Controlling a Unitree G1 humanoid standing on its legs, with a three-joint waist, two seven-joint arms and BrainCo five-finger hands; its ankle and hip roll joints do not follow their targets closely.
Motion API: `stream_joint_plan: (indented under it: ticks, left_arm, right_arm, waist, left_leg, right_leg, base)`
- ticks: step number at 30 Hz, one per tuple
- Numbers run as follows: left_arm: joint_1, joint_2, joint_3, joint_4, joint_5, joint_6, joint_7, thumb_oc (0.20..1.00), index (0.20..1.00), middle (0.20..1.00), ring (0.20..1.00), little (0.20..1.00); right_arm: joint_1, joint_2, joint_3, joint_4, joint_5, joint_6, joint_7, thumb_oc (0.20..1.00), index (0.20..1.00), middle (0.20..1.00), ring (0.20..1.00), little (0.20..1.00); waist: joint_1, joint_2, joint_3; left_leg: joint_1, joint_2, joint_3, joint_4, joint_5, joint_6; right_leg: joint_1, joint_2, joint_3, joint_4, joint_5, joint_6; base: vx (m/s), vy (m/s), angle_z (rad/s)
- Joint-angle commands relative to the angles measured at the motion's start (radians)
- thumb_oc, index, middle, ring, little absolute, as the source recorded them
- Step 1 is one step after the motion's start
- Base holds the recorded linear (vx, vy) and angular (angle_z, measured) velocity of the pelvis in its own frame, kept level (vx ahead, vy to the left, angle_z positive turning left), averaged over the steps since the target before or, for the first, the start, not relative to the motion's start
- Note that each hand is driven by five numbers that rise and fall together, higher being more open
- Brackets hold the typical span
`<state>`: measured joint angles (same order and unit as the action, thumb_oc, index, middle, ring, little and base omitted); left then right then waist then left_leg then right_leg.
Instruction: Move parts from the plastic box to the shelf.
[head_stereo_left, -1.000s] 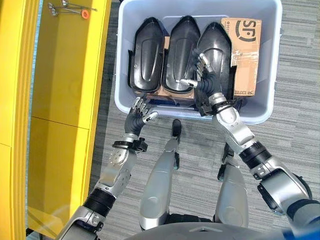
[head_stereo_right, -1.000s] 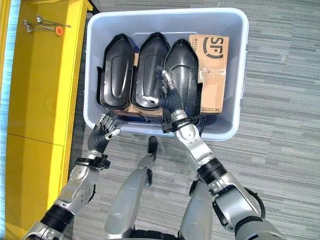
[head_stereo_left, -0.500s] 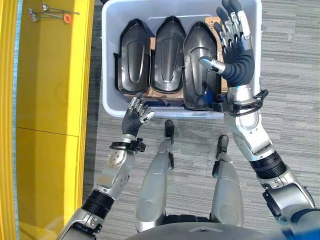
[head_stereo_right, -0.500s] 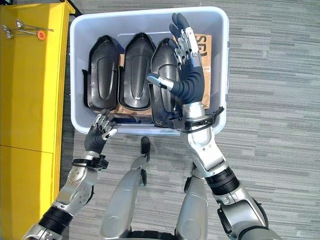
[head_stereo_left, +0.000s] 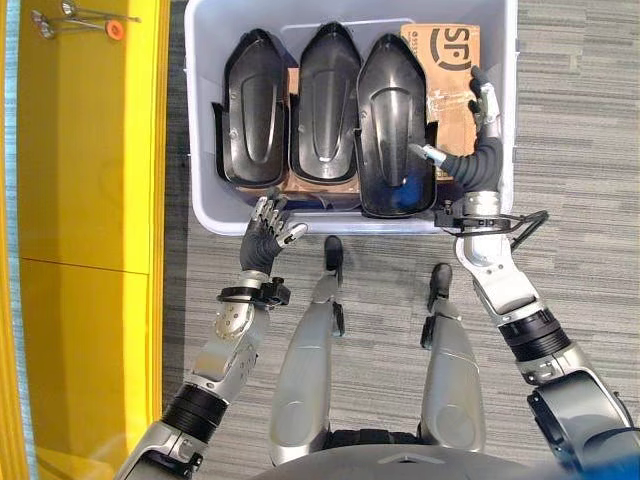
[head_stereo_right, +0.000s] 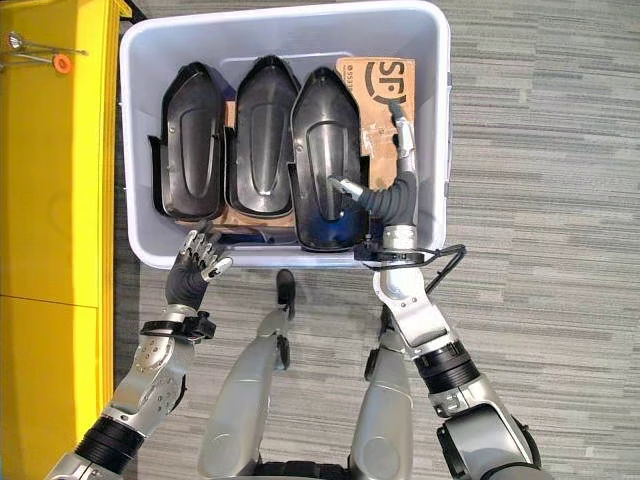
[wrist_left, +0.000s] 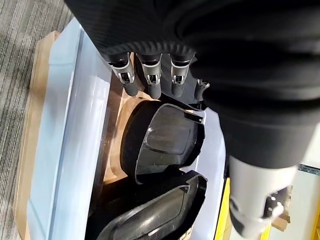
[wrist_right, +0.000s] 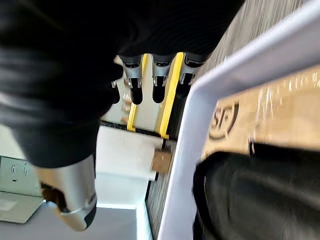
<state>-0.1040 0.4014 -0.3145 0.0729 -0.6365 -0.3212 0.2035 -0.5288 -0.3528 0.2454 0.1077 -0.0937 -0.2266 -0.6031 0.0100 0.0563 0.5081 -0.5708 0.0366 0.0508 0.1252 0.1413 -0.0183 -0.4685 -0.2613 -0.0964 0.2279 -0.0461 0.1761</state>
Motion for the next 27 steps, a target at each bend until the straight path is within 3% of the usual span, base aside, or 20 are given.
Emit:
stream_joint_plan:
  ticks: [1,18,27]
  left_arm:
    - [0.016,0.022,0.029,-0.076,0.035,-0.065,0.015,1.0,1.0,1.0,1.0,1.0]
    - [0.016,0.019,0.03,-0.057,0.018,-0.063,0.018,1.0,1.0,1.0,1.0,1.0]
    - [0.021,0.024,0.024,-0.067,0.014,-0.065,0.025,1.0,1.0,1.0,1.0,1.0]
  right_arm:
    - [-0.029,0.012,-0.025,-0.039,-0.059,-0.004,-0.06,1.0,1.0,1.0,1.0,1.0]
    - [-0.035,0.081,0.024,0.171,0.195,-0.027,0.032,1.0,1.0,1.0,1.0,1.0]
    - [-0.053,0.087,-0.038,0.297,0.233,-0.026,-0.042,1.0,1.0,1.0,1.0,1.0]
  waist:
    - [0.016,-0.019,-0.017]
    - [0.018,-0.016,-0.01]
    - [0.017,-0.009,0.0]
  left_leg:
    - [-0.009,0.04,0.022,0.136,-0.137,-0.036]
    - [-0.015,0.038,0.022,0.134,-0.129,-0.037]
    - [-0.028,0.037,0.024,0.139,-0.13,-0.034]
  right_leg:
    - [0.047,-0.011,0.011,-0.045,0.081,-0.026]
    - [0.039,-0.007,0.01,-0.045,0.085,-0.031]
    - [0.022,-0.003,0.012,-0.035,0.084,-0.033]
  base:
    - [0.0,0.0,0.0]
    - [0.0,0.0,0.0]
    - [0.0,0.002,-0.01]
